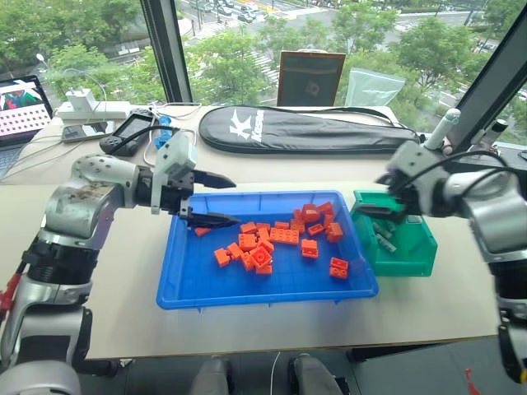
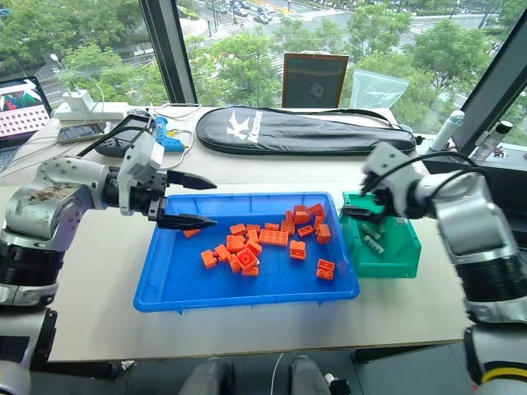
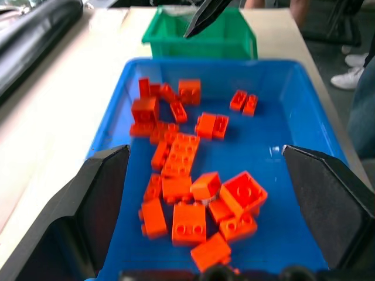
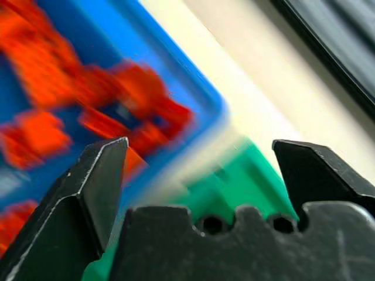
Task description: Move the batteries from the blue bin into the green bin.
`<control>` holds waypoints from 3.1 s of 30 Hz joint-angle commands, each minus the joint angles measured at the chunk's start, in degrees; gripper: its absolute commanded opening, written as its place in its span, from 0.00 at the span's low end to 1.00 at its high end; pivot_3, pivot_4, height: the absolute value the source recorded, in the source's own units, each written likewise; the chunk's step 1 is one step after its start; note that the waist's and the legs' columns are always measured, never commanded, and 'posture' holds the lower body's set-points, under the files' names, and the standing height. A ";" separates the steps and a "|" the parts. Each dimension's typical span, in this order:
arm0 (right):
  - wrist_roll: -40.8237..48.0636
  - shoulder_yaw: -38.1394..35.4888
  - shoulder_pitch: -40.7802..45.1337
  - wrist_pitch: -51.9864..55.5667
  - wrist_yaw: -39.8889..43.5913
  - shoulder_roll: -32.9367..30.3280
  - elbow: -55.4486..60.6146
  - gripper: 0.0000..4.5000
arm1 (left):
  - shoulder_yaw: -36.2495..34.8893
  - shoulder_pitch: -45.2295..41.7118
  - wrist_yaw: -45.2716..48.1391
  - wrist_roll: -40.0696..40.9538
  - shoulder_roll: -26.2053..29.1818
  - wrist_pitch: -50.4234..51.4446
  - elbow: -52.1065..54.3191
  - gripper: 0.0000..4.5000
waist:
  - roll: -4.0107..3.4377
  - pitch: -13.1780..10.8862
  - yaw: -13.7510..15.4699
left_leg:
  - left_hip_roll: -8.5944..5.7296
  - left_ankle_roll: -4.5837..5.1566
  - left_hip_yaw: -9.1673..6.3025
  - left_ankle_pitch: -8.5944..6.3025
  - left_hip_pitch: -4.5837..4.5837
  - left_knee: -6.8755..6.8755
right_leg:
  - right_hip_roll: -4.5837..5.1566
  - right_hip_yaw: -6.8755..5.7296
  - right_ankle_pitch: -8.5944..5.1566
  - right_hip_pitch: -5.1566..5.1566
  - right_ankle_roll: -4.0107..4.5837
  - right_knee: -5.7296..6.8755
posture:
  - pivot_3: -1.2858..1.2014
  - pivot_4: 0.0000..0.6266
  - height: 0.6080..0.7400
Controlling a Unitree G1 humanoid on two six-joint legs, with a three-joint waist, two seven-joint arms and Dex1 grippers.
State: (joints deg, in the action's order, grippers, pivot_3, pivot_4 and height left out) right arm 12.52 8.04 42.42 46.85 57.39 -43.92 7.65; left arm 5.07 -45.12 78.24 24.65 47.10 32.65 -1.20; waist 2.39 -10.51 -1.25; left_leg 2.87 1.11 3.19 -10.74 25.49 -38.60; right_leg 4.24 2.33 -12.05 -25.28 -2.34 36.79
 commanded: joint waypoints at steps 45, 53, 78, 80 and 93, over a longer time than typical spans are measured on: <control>-4.17 11.06 0.31 -1.90 -7.40 10.90 4.73 0.87 | -2.06 0.63 -0.92 0.21 2.16 -0.62 2.62 1.00 | 0.01 0.00 0.17 | -0.01 0.00 0.00 0.00 0.07 -0.06 | 0.01 -0.04 -0.01 -0.03 0.00 0.02 | 0.52 0.24 0.95; -3.49 15.58 -2.22 -1.96 -6.61 14.71 6.35 0.87 | -1.78 0.47 -1.22 -0.13 1.86 -0.83 2.70 1.00 | 0.01 0.00 0.79 | -0.06 0.00 -0.01 0.00 0.07 -0.11 | 0.09 -0.08 -0.01 0.03 0.00 0.02 | 0.52 0.24 0.95; -4.89 13.00 1.66 -7.85 -3.55 18.17 -8.39 0.02 | -1.90 0.74 -2.27 -0.90 1.29 -0.56 2.70 1.00 | 0.00 0.00 0.50 | -0.03 0.00 -0.02 0.00 0.05 -0.10 | 0.04 -0.07 0.00 0.02 0.00 0.07 | 0.52 0.24 0.95; -5.50 11.56 2.54 -8.53 -3.90 16.94 -8.84 0.02 | -1.79 0.67 -2.25 -0.92 1.14 -0.63 2.57 1.00 | 0.00 0.00 0.55 | -0.04 0.00 -0.02 0.00 0.05 -0.10 | 0.05 -0.08 0.00 0.02 0.00 0.06 | 0.52 0.24 0.95; -1.97 8.90 1.36 -1.62 -2.48 13.76 -3.33 0.16 | -1.41 0.30 -1.96 -1.24 0.49 -1.16 1.91 1.00 | 0.00 0.00 0.22 | -0.01 0.00 -0.03 0.00 0.04 -0.05 | 0.00 -0.06 0.00 0.00 0.01 0.08 | 0.52 0.24 0.95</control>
State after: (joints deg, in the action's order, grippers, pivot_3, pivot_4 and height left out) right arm 8.80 16.87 44.08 43.19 53.97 -30.21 -0.14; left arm 3.97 -43.27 76.03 23.33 47.33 32.50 0.13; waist 2.39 -10.51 -1.03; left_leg 2.86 1.11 3.16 -10.74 25.54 -38.66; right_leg 4.24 2.28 -12.05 -25.29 -2.33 36.87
